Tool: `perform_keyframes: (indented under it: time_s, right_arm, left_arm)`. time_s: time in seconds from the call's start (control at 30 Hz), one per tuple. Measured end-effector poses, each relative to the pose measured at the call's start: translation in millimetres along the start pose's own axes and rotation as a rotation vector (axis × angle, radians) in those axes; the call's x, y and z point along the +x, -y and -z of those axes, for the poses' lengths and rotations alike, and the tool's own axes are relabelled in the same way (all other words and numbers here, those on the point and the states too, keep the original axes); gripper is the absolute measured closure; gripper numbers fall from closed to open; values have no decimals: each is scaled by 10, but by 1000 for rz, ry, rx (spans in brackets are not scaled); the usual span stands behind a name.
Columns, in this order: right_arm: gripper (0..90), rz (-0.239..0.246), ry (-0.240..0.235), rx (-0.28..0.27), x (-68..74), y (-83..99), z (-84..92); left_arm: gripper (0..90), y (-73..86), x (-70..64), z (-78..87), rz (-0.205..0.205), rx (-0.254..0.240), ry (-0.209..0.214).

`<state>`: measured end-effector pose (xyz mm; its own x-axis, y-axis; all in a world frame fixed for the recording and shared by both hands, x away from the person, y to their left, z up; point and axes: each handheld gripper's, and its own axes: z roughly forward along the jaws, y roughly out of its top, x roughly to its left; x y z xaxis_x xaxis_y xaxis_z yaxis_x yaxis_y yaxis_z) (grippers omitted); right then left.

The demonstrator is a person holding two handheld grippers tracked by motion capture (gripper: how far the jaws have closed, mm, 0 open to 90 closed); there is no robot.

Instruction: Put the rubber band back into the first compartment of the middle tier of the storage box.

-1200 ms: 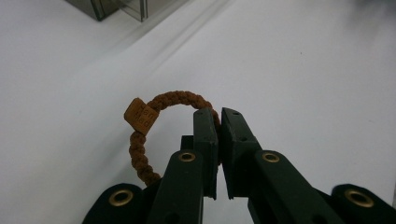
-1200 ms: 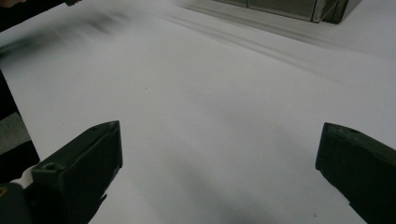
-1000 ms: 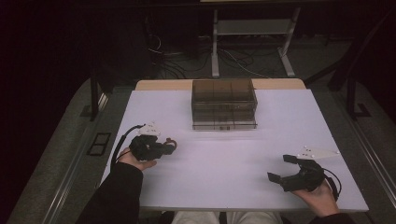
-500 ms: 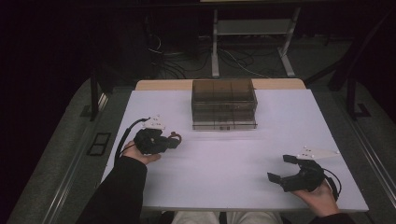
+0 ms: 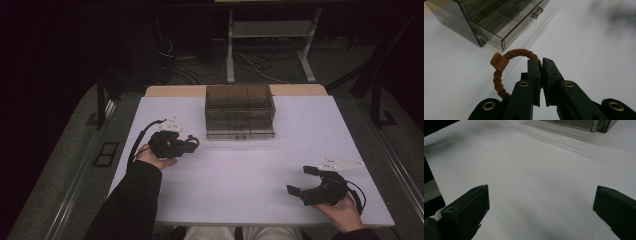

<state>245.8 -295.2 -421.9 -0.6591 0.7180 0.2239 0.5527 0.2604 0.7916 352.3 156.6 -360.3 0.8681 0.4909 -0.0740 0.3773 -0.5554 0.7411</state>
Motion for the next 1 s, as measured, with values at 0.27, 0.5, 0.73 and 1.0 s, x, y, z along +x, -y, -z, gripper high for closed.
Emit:
perform_keyframes:
  time_s: [0.27, 0.5, 0.73, 1.0]
  right_arm:
    - [0, -1, 0, -3, -10, 3, 10]
    - [0, -2, 0, -1, -9, 4, 10]
    - [0, -2, 0, -1, -9, 5, 10]
    - [0, 0, -1, -1, -11, 5, 10]
  left_arm:
    - [847, -103, 24, -80, -10, -6, 6]
    - [847, -213, 59, -138, -22, -4, 0]
    - [847, -327, 94, -166, -32, -3, -4]
    - [848, -429, 130, -189, -47, 12, -1]
